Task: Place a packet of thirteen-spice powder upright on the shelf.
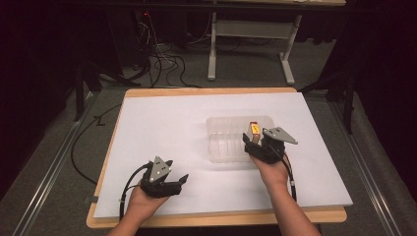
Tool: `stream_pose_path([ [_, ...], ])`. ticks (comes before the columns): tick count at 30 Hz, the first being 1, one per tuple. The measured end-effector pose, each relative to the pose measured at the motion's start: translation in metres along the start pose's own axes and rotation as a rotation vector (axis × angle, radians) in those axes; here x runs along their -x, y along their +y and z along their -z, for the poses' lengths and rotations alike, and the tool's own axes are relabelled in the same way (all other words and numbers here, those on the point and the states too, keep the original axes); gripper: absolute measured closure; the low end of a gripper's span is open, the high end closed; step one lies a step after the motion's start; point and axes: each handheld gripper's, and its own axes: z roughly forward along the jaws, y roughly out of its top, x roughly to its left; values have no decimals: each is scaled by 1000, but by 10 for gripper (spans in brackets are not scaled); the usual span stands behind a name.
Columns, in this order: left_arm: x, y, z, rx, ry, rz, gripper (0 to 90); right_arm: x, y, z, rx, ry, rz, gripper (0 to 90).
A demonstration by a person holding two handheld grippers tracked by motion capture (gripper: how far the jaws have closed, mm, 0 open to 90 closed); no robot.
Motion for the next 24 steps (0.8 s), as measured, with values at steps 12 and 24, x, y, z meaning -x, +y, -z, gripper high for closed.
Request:
stream_pose_path([
  [12, 6, 2, 3, 22, -25, 18, 280, 20, -26, 58, 7, 176, 43, 181],
  [24, 8, 3, 0, 32, -38, 52, 280, 69, -62, 98, 27, 101, 53, 217],
])
